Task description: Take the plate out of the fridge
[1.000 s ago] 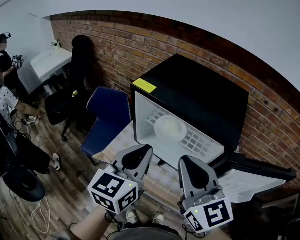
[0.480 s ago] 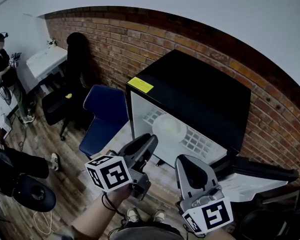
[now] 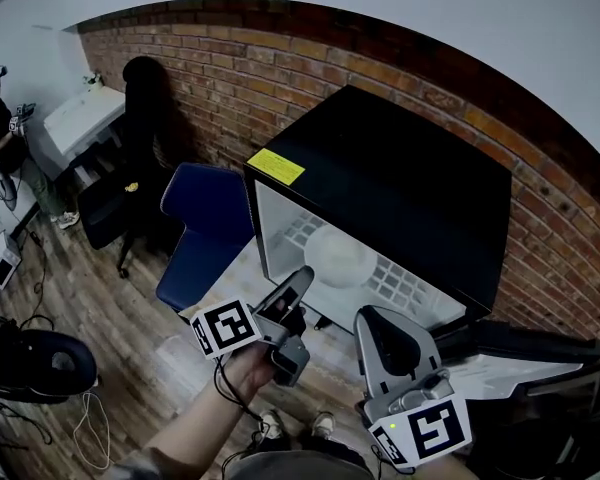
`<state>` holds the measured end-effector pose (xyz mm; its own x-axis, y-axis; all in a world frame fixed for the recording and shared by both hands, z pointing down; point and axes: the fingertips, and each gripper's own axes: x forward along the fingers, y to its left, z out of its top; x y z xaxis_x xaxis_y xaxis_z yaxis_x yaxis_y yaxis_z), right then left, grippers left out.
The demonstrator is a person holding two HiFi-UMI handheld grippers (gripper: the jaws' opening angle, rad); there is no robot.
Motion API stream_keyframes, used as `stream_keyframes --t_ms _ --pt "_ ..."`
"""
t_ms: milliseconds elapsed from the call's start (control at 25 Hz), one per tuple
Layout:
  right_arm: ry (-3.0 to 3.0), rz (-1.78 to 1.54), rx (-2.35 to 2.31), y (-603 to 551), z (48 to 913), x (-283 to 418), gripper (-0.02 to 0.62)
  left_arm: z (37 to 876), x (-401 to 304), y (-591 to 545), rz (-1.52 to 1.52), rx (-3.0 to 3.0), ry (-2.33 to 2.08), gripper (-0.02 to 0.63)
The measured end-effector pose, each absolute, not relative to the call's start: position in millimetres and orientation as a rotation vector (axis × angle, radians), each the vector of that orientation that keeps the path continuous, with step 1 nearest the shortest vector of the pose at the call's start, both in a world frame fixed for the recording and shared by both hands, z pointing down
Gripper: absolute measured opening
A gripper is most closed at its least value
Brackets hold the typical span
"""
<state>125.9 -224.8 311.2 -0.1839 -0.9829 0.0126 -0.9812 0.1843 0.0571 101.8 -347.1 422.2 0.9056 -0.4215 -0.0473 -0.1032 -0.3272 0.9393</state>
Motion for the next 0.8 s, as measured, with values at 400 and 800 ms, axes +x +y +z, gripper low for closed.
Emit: stream_keyframes --t_ms 400,800 --pt "-2.327 0.02 1.992 -232.1 331.0 134.8 0.034 471.8 121.5 -358.5 -0.302 1.728 -0.379 0.173" --pt "-2.3 0.078 1.993 -237.8 348.8 147.6 0.034 507.3 147.6 -365.1 -0.261 1.641 -0.369 0.173"
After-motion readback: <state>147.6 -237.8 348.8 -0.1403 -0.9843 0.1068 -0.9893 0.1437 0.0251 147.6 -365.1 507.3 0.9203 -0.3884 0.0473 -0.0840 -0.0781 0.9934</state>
